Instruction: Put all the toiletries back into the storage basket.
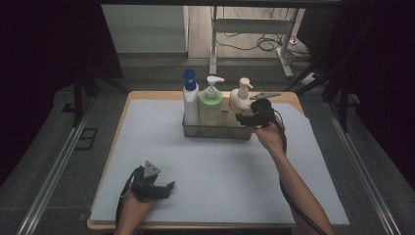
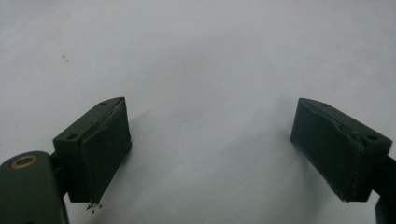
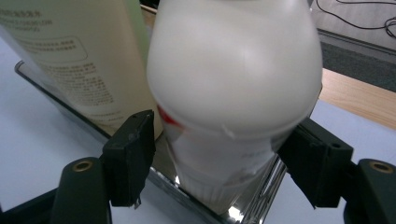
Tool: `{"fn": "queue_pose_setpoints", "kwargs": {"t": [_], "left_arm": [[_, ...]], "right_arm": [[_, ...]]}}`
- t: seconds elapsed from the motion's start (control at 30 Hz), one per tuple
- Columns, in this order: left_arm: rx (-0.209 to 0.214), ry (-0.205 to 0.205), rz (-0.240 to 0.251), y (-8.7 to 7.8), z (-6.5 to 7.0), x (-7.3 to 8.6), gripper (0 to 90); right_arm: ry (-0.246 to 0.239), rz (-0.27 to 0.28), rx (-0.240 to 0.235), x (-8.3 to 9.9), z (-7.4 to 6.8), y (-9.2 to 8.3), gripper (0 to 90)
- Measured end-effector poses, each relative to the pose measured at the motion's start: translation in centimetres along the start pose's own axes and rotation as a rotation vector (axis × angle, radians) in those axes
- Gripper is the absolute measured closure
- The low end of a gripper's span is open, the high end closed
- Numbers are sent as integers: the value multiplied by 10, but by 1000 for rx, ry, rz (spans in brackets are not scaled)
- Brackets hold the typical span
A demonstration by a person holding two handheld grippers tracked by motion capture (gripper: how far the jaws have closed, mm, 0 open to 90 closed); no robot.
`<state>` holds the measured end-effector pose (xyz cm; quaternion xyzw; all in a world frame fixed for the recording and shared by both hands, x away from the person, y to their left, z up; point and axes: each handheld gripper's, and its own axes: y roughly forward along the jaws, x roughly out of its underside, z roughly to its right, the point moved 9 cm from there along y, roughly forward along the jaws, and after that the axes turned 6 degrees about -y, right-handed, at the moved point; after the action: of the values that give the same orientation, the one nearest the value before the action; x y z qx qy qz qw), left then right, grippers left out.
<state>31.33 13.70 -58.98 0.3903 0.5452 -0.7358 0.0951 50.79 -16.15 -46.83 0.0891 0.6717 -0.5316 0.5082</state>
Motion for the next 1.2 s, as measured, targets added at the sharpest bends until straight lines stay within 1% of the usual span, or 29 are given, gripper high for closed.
{"fn": "queue_pose_setpoints", "kwargs": {"t": [0.13, 0.23, 0.4, 0.57, 0.67, 0.73, 0.87, 1.0, 1.1, 1.2], "left_arm": [[0, 0, 0, 0, 0, 0, 118], [0, 0, 0, 0, 0, 0, 118], [0, 0, 1, 0, 0, 0, 118], [0, 0, 1, 0, 0, 0, 118], [0, 0, 1, 0, 0, 0, 118], [0, 0, 1, 0, 0, 0, 118], [0, 0, 1, 0, 0, 0, 118], [0, 0, 0, 0, 0, 0, 118], [0, 0, 0, 0, 0, 0, 118], [0, 0, 0, 0, 0, 0, 119]], "right_arm": [[8, 0, -10, 5, -1, -5, 312], [13, -3, -15, 9, 0, -8, 349], [20, -11, -39, 17, 1, -14, 429], [9, -21, -53, 26, 0, -20, 517], [-1, -25, -43, 30, 3, -23, 580], [-2, -27, -31, 33, 6, -24, 640], [5, -34, -5, 37, 15, -26, 729], [18, -32, 16, 38, 23, -23, 836], [27, -34, 24, 37, 27, -17, 893], [33, -46, 44, 36, 32, -9, 896]]}}
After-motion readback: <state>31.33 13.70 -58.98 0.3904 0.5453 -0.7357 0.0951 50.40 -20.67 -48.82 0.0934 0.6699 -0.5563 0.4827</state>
